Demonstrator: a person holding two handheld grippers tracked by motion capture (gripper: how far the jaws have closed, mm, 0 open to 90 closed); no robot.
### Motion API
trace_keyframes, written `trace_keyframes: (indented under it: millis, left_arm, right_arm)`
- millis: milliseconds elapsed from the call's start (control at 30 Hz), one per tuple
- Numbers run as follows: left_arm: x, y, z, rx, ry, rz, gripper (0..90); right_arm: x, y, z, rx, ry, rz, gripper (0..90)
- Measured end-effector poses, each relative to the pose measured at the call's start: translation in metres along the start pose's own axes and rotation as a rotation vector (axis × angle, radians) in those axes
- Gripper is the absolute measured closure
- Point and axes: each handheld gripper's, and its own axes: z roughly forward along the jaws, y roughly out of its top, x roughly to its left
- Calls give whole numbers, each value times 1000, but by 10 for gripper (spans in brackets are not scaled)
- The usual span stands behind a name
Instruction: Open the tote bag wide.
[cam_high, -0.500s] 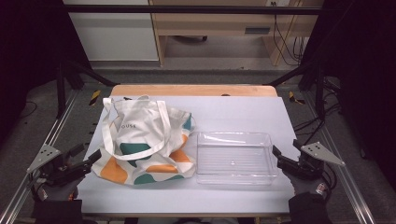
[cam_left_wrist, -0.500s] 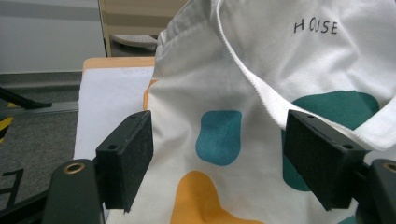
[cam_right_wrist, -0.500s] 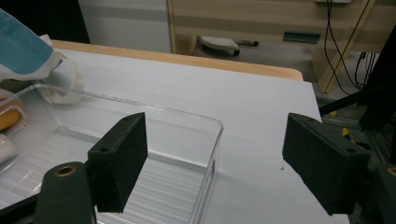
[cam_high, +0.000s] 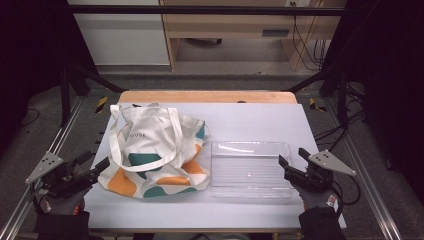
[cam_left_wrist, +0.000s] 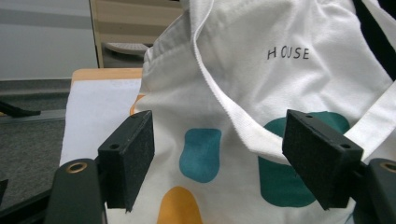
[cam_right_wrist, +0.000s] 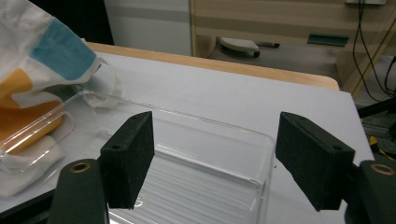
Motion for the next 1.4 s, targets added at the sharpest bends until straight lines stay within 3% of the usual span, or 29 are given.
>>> trace_keyframes:
  millis: [567, 867, 1400]
  left_arm:
    - [-6, 16, 4, 2, -10, 21, 252]
    - [-7, 23, 8, -4, -14, 27, 252]
    - [-8, 32, 15, -11, -21, 26, 252]
  right_arm:
    - [30, 16, 15, 5, 81, -24, 336]
    - [36, 24, 17, -2, 100, -20, 340]
    - [61, 43, 32, -18, 154, -30, 347]
